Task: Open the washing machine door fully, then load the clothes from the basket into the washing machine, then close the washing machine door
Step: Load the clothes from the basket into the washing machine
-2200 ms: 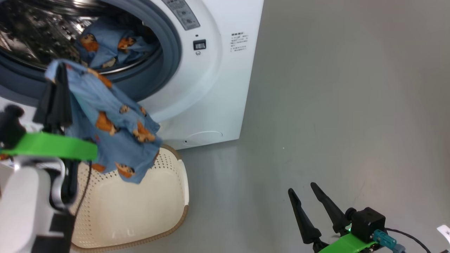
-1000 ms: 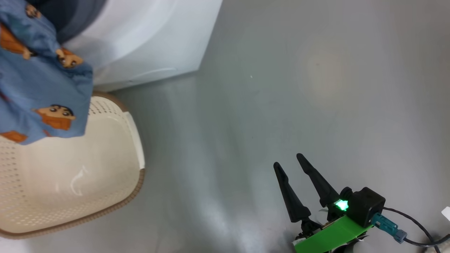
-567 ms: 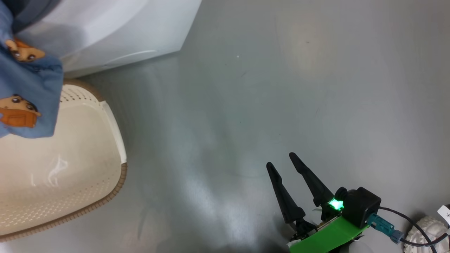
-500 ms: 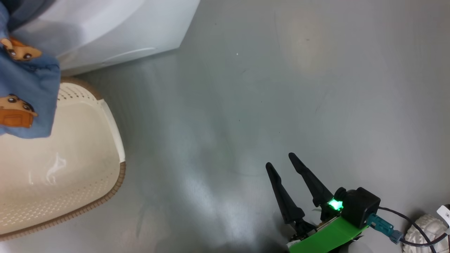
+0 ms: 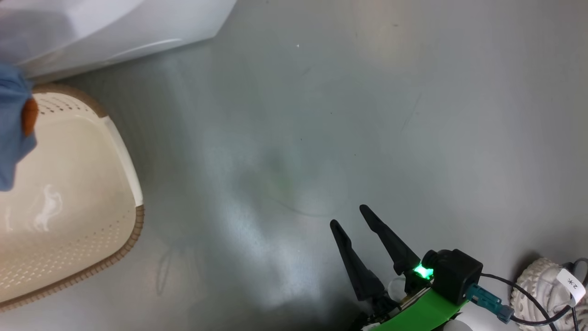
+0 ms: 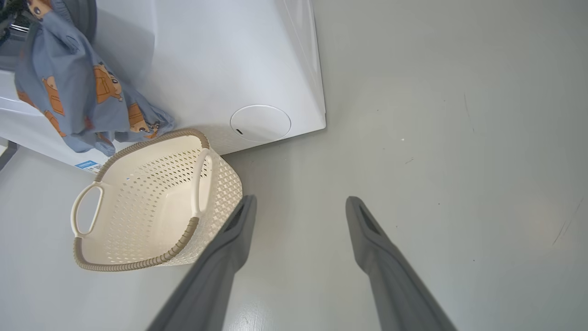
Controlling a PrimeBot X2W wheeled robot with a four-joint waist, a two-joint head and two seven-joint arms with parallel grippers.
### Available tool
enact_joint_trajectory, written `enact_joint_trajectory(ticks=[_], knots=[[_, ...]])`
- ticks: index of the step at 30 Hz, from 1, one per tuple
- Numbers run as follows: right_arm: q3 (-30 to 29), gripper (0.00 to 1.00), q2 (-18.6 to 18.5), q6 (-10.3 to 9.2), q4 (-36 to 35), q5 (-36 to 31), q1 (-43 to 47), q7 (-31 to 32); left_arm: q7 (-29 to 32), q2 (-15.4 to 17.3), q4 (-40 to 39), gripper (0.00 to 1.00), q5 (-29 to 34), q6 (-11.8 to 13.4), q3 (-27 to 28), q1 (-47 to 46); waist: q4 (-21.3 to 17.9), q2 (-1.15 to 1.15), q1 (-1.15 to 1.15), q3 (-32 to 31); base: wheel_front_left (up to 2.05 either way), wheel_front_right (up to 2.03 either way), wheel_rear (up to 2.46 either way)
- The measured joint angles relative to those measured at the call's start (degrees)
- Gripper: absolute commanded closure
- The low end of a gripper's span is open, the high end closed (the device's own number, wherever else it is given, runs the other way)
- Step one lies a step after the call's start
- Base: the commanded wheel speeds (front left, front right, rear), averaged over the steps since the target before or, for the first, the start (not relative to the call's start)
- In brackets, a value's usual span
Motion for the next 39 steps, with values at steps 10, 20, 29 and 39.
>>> enact_joint_trajectory(ticks=[10,20,29,39], knots=[[1.05,0.00,0.04,0.00,-0.40,0.12,0.00,-0.01,-8.25,1.02,-2.78,1.00,2.34,0.00,0.01,-3.33,-0.84,0.00,0.00,1.39,0.00,0.00,0.00],[1.89,0.00,0.08,0.00,-0.56,0.81,0.00,0.00,-9.94,1.43,-9.68,1.00,5.46,0.00,2.40,-5.44,-1.78,0.00,0.00,1.96,0.00,0.00,0.00],[2.60,0.00,0.11,0.00,-0.66,1.03,0.00,-0.01,-9.96,1.74,-14.21,1.00,6.90,0.00,3.56,-4.00,-2.61,0.00,0.00,2.28,0.00,0.00,0.00],[2.56,0.00,0.20,0.00,-0.29,1.53,0.01,0.00,-9.85,2.35,-6.25,0.00,3.56,0.00,-0.37,-2.77,-1.91,0.00,0.00,1.44,0.00,0.00,0.00]])
